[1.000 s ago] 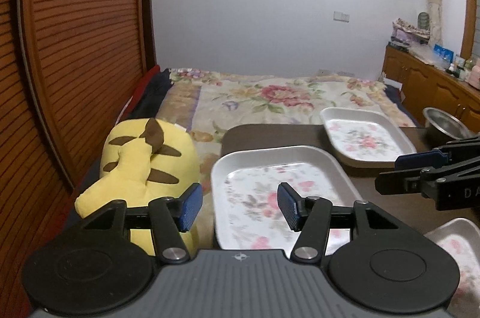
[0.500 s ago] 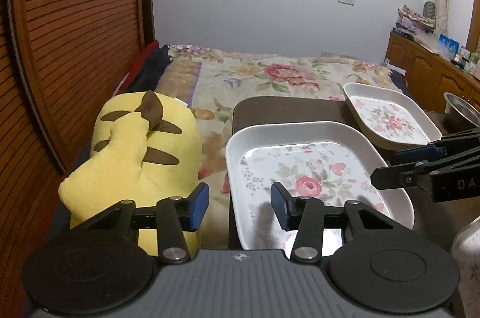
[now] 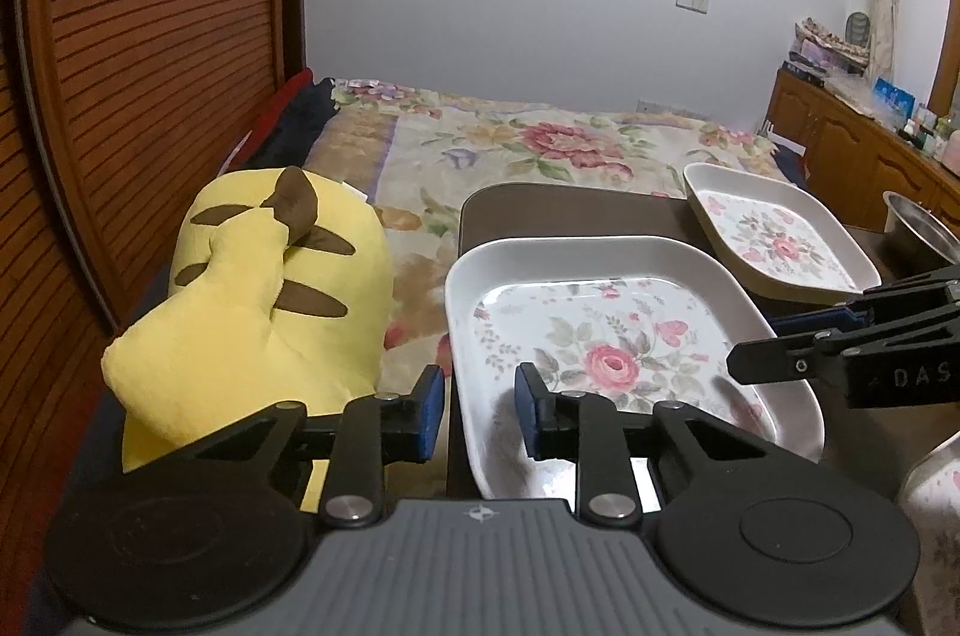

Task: Organize plates and bowls

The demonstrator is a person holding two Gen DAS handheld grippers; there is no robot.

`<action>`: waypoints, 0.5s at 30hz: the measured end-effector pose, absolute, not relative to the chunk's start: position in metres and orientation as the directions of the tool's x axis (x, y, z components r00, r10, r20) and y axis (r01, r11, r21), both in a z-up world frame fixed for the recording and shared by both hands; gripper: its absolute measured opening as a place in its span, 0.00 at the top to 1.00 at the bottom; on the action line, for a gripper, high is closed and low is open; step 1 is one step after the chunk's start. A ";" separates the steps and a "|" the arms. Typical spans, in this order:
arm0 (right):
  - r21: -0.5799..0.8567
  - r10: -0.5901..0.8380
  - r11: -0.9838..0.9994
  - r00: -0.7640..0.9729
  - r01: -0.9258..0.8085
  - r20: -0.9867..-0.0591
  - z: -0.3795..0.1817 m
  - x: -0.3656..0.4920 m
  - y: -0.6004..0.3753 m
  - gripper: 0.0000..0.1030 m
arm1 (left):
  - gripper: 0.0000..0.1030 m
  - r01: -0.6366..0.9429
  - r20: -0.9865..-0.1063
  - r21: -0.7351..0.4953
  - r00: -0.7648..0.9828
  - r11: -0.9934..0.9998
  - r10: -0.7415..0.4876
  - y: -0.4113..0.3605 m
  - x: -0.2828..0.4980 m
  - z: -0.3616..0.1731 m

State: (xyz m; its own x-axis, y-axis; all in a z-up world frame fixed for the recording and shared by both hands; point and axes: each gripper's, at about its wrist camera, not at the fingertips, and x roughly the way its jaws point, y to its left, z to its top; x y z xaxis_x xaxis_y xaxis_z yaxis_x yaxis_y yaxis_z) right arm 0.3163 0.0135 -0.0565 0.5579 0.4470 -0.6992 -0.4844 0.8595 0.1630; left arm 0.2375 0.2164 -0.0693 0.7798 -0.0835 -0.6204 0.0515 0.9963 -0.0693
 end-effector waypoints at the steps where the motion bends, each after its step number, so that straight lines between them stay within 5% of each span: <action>1: 0.163 0.447 0.859 0.556 -0.485 -0.701 -0.057 0.317 0.014 0.70 | 0.75 0.051 -0.621 -0.071 0.780 0.996 -0.084 0.217 0.237 -0.069; 15: 0.162 0.451 0.854 0.550 -0.494 -0.703 -0.061 0.316 0.017 0.81 | 0.85 0.049 -0.625 -0.074 0.776 0.996 -0.084 0.215 0.234 -0.069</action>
